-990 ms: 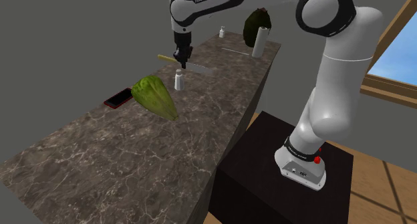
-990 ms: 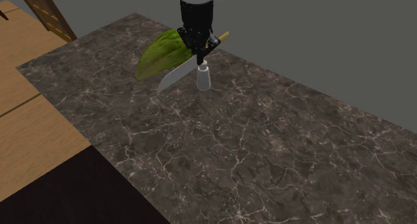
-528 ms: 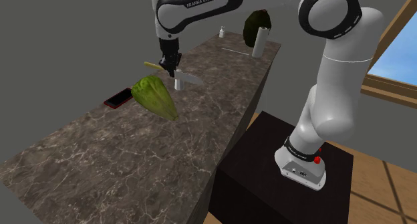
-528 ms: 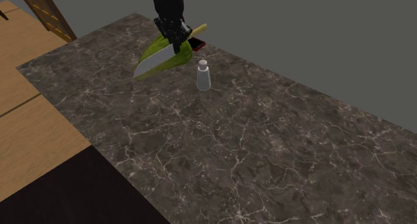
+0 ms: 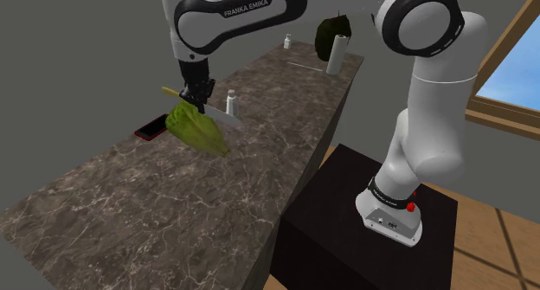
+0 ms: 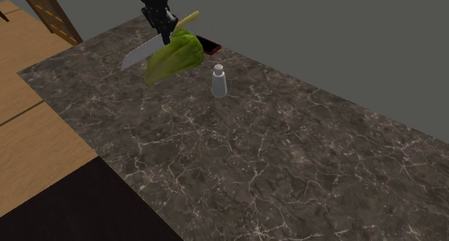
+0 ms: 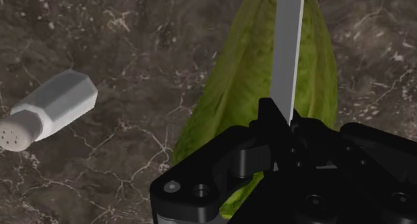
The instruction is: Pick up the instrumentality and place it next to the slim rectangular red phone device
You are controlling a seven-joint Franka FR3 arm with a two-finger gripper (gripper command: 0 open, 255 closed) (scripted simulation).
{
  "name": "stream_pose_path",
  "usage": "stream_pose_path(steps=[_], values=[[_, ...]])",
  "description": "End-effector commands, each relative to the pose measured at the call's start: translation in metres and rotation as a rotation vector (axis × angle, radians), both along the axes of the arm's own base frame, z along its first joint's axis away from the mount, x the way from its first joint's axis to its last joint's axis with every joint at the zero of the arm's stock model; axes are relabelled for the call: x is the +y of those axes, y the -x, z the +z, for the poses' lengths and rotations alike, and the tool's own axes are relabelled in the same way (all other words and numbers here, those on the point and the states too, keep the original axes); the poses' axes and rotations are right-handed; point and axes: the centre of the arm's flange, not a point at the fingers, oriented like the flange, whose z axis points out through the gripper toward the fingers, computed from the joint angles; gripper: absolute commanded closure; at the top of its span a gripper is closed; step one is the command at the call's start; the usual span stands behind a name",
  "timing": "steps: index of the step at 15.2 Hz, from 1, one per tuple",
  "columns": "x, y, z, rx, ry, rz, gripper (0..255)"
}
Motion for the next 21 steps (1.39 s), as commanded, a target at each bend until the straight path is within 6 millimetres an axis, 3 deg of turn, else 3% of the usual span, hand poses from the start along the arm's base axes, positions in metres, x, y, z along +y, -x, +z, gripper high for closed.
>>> stream_pose_path(steps=[1,13,21], values=[[0.025,0.006,0.000,0.001,0.001,-0.001,255],[0.178,0.030,0.000,0.001,0.001,-0.001,255],[0.178,0.030,-0.042,0.001,0.001,-0.001,255]])
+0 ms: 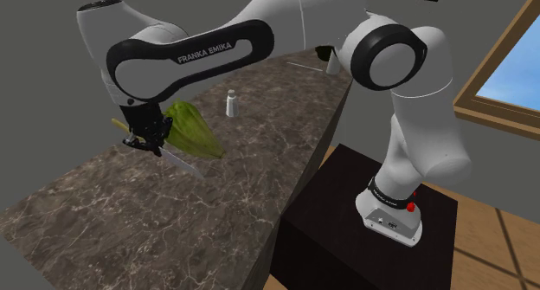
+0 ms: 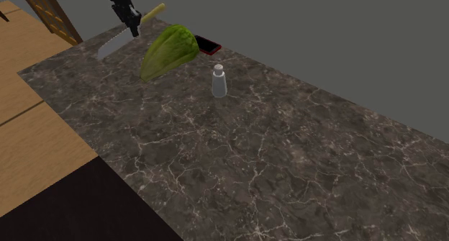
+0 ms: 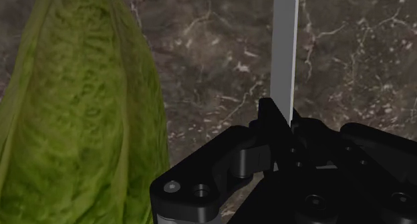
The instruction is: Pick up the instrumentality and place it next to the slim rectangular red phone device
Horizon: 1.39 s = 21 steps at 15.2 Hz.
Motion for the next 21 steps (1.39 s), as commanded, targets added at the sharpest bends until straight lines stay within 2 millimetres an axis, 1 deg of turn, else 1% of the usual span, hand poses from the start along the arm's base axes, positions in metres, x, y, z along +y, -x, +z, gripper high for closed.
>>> stream_pose_path(steps=[1,11,12,20,21], values=[[0.000,0.000,-0.010,-0.001,0.000,0.000,255],[0.000,0.000,-0.063,-0.001,0.000,0.000,255],[0.000,0.000,-0.071,-0.001,0.000,0.000,255],[0.000,0.000,-0.071,0.000,0.000,0.000,255],[0.000,0.000,-0.071,0.000,0.000,0.000,0]])
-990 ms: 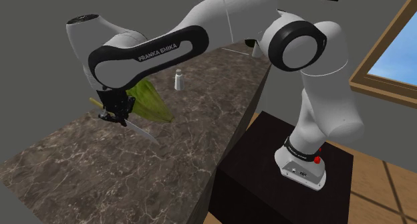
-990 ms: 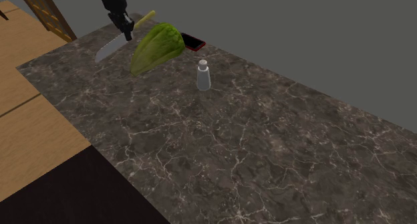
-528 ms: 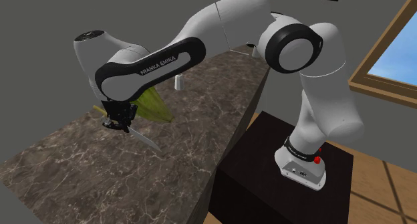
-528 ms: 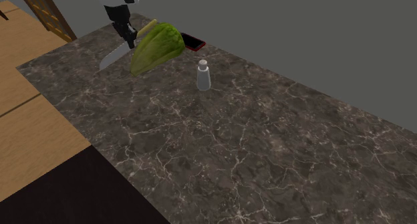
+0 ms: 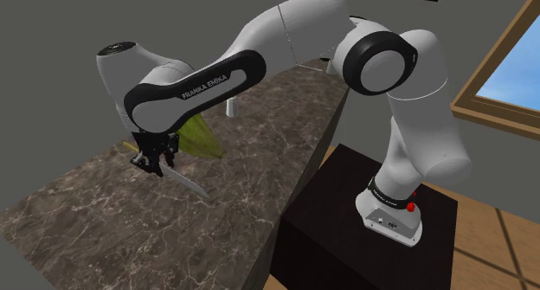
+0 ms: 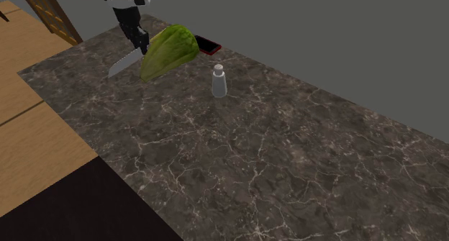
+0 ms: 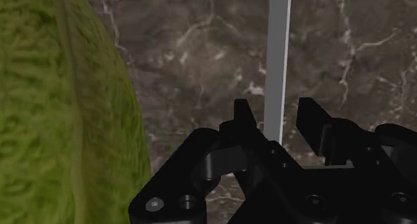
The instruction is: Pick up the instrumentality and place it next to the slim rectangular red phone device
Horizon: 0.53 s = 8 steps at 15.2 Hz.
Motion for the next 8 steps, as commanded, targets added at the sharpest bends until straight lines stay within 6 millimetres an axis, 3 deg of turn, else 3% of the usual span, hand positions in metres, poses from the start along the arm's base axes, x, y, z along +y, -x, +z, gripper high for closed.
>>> stream_pose_path(steps=[1,5,8], values=[[0.000,0.000,0.000,0.000,0.000,0.000,0],[0.000,0.000,0.000,0.000,0.000,0.000,0],[0.000,-0.001,0.040,0.000,0.000,0.000,0]])
